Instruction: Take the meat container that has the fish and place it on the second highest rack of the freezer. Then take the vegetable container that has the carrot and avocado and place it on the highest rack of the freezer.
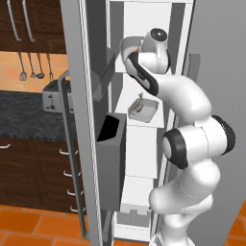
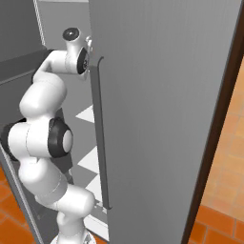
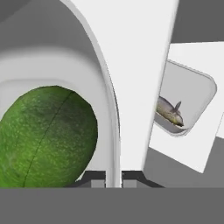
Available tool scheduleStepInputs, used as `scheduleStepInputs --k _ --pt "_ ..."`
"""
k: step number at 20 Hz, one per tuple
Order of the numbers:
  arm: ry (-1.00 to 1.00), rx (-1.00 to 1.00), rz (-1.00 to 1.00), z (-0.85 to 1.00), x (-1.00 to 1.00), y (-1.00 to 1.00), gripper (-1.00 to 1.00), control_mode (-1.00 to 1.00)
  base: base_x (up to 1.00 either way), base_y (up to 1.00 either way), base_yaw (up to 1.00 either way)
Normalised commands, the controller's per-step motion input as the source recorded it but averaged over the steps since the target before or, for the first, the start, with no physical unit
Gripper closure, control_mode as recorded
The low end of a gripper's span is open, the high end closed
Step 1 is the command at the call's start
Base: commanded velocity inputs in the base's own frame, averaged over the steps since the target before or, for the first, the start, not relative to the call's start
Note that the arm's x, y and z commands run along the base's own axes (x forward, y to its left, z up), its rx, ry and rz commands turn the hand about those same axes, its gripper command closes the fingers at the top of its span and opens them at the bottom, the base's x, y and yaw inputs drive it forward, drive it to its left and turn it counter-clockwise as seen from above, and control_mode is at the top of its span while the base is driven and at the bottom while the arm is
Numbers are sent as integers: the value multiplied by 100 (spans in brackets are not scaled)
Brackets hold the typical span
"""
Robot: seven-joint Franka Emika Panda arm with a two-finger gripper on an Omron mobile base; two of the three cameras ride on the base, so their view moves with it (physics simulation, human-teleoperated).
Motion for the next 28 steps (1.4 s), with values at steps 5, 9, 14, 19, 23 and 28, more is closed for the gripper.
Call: scheduleStepInputs --k 5,9,14,19,23,28 --pt "0 0 0 -19 20 0 100 -100 0 0 0" --pt "0 0 0 0 13 0 100 -100 0 0 0" --pt "0 0 0 0 8 0 -100 -100 0 0 0" --pt "-16 0 0 0 0 0 -100 -100 0 0 0" --pt "-20 0 0 0 0 0 -100 -100 0 0 0" --pt "-12 0 0 34 -43 0 -100 -100 0 0 0"
